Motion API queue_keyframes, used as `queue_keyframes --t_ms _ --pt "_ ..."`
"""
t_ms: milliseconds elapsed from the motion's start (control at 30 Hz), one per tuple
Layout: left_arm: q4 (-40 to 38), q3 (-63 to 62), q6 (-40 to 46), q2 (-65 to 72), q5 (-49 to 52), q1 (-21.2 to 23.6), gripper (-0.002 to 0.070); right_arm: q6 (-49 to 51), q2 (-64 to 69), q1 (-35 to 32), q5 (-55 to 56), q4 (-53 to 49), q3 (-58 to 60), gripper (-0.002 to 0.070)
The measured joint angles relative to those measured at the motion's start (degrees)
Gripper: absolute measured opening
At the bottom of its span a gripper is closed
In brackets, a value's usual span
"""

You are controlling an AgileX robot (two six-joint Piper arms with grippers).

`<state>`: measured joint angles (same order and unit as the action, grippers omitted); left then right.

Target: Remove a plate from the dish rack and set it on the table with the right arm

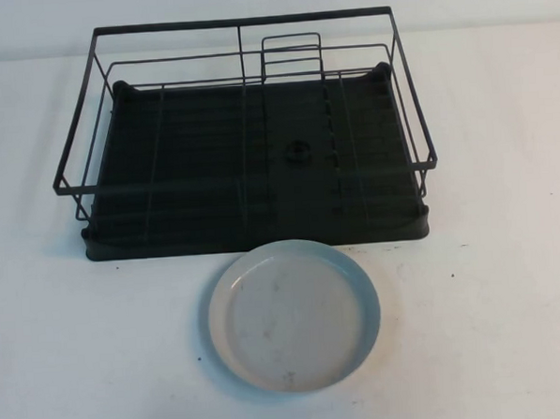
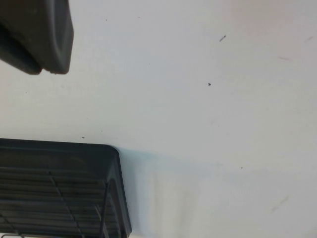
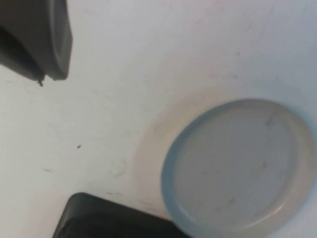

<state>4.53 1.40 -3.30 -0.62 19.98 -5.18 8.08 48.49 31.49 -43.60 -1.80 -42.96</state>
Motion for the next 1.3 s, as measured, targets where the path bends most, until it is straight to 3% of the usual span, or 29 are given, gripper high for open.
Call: queue_keyframes --t_ms 300,467,767,1000,1300 --pt "0.0 0.0 0.0 0.0 0.0 0.0 -0.0004 0.0 -22.32 -21.49 34.44 0.89 34.31 -0.0018" --pt "0.0 0.0 0.0 0.0 0.0 0.0 -0.0004 0.0 -34.19 -30.22 43.6 -0.62 43.94 -0.0018" --pt "0.0 0.0 0.0 0.0 0.0 0.0 -0.0004 0.0 -48.49 -32.47 32.14 -2.07 44.56 -0.0018" --pt "0.0 0.0 0.0 0.0 0.0 0.0 -0.0004 0.0 -48.96 -31.98 24.03 -2.51 44.63 -0.0018" --pt "0.0 0.0 0.0 0.0 0.0 0.0 -0.0004 -3.49 -48.96 -31.86 23.66 -0.91 44.63 -0.0018"
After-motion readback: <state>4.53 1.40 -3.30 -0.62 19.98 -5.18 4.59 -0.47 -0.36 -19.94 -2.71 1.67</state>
